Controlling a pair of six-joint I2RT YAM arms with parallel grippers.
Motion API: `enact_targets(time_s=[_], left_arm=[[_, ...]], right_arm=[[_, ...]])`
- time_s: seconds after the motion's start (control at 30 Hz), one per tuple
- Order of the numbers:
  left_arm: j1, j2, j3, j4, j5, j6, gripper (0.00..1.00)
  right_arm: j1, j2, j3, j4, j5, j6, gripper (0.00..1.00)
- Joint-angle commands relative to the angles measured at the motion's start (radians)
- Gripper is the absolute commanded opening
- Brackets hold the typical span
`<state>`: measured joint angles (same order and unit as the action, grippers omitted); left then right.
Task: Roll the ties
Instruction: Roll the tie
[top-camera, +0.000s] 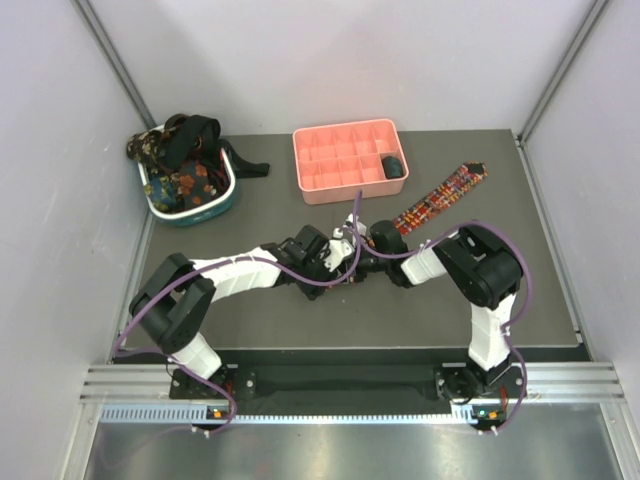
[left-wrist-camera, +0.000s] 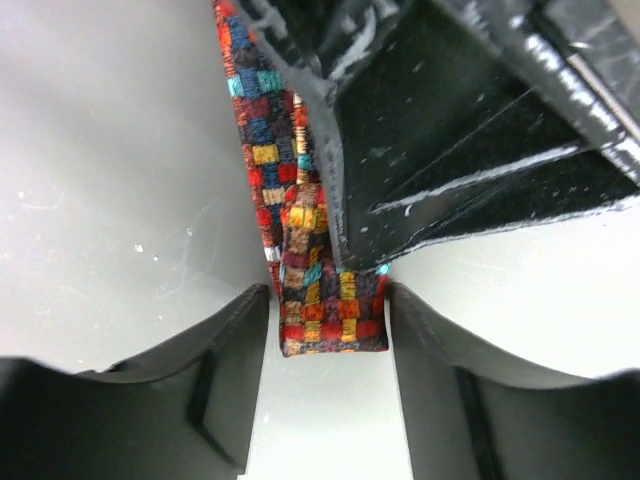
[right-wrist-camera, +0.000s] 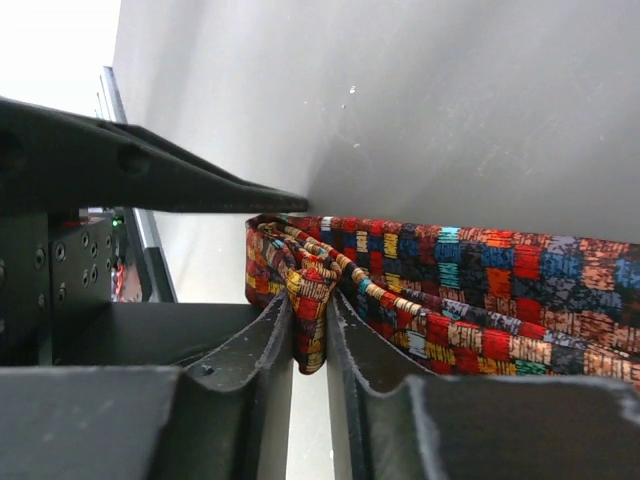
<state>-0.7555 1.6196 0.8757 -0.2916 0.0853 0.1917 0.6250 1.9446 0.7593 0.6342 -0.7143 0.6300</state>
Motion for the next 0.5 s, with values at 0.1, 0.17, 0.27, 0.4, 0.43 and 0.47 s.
enact_targets(time_s=[0.1, 0.17, 0.27, 0.4, 0.43, 0.47], left_arm=[[-0.004, -0.023, 0.037, 0.002, 0.047, 0.043, 0.63], [-0.005, -0.018, 0.052, 0.005, 0.059, 0.054, 0.63], [-0.004, -0.001, 0.077, 0.003, 0.071, 0.078, 0.62], [-0.002, 0.026, 0.088, 0.016, 0.103, 0.113, 0.58], [-0.004, 0.031, 0.088, 0.016, 0.109, 0.115, 0.56], [-0.004, 0.033, 0.089, 0.011, 0.11, 0.115, 0.55]], right_arm=[[-0.004, -0.01, 0.026, -0.045, 0.006, -0.064, 0.14], [-0.004, -0.007, 0.032, -0.048, 0.003, -0.062, 0.14], [-0.005, -0.007, 0.035, -0.05, -0.007, -0.065, 0.14], [-0.005, -0.007, 0.037, -0.051, -0.011, -0.064, 0.14], [-0.004, -0.007, 0.035, -0.053, -0.011, -0.064, 0.14], [-0.005, -0.007, 0.035, -0.053, -0.014, -0.065, 0.14]])
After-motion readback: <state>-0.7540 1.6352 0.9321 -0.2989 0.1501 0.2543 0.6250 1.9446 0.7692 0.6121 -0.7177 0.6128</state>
